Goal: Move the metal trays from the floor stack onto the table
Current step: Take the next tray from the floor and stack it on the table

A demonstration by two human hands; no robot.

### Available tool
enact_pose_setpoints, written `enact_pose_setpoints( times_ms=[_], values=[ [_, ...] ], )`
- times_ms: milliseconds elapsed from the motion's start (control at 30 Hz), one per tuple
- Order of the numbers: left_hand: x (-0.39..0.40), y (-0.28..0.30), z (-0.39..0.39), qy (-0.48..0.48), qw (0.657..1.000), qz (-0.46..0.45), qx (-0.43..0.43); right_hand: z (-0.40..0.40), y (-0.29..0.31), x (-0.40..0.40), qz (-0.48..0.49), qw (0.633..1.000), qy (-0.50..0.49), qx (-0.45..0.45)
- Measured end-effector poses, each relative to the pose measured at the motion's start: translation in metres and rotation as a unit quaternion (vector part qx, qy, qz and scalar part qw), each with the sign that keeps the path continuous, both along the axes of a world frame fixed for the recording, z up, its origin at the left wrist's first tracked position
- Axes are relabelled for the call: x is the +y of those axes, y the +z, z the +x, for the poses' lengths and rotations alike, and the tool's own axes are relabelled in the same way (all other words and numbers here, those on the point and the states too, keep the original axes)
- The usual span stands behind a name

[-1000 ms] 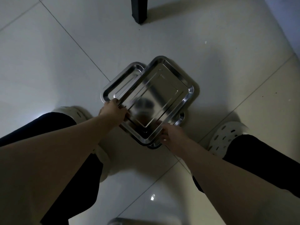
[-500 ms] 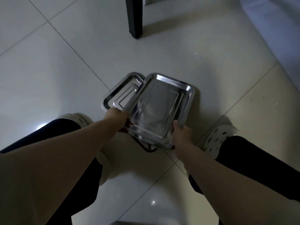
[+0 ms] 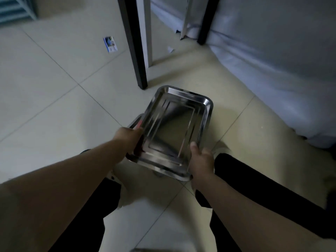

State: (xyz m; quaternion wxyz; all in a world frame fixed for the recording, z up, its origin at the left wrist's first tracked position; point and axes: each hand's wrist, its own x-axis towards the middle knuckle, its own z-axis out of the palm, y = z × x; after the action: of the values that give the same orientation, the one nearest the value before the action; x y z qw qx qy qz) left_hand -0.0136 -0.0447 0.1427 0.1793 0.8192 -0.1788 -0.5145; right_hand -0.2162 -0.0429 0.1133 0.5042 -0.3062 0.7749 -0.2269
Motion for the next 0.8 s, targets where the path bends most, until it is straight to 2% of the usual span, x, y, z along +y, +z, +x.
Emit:
enact_pose_setpoints(
  times_ms=[167,367,533,800],
  values=[
    [0.030,0.059,-0.019,0.028,0.998,-0.059,-0.019,-0.023,0.064,0.031,-0.038,0.999,0.013,-0.007],
    [0.068,0.133,-0.046,0.064,0.991,-0.121,0.003,-0.047,0.134,0.059,-0.128,0.990,0.033,-0.037],
    [0.099,0.190,-0.063,0.088,0.974,-0.210,-0.011,-0.064,0.189,0.073,-0.218,0.973,0.055,-0.056],
    [0.136,0.250,-0.091,0.096,0.939,-0.331,0.006,-0.085,0.243,0.103,-0.302,0.948,0.068,-0.067]
  ],
)
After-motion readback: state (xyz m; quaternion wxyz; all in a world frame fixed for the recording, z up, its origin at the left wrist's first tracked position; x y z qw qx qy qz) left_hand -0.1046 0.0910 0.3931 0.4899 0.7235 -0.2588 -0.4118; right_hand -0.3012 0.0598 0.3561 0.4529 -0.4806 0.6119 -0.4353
